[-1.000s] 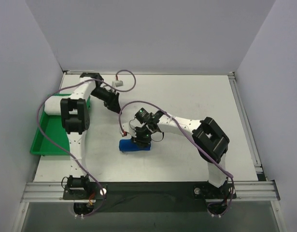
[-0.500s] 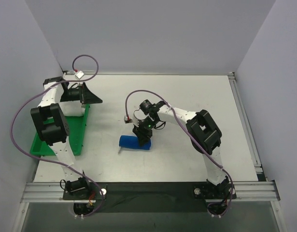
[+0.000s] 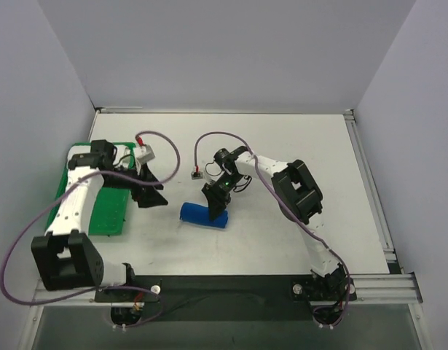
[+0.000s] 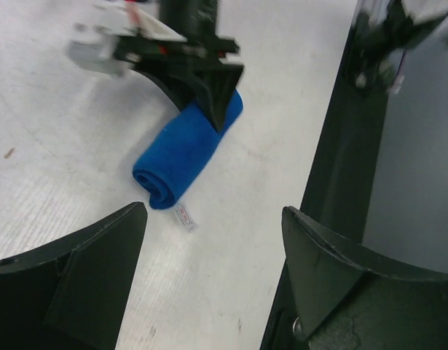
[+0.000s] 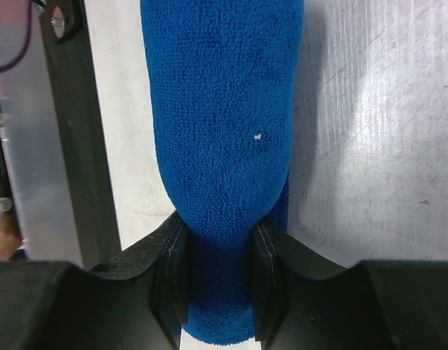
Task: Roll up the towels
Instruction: Roll the towel
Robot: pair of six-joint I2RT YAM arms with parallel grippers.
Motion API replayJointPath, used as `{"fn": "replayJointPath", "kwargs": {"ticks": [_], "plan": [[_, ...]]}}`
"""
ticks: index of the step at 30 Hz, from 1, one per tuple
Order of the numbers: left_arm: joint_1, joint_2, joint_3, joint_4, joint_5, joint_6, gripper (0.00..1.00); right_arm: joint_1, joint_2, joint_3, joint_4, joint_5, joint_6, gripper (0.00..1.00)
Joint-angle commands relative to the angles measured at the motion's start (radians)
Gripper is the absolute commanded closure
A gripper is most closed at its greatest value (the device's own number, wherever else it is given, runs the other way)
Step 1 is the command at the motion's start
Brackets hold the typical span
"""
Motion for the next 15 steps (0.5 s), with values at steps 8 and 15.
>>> {"fn": "replayJointPath", "kwargs": {"ticks": [8,15], "plan": [[-0.441,-0.452,-0.427,0.547,-0.491,0.151,0.09,-0.028,0.191,0.09,-0.202,0.016,-0.003,1.0],[-0.682,-0.453,-0.609,0.812,-0.65,0.245,0.09,-0.035,0.223,0.115,-0.219,0.011,-0.003,1.0]]}}
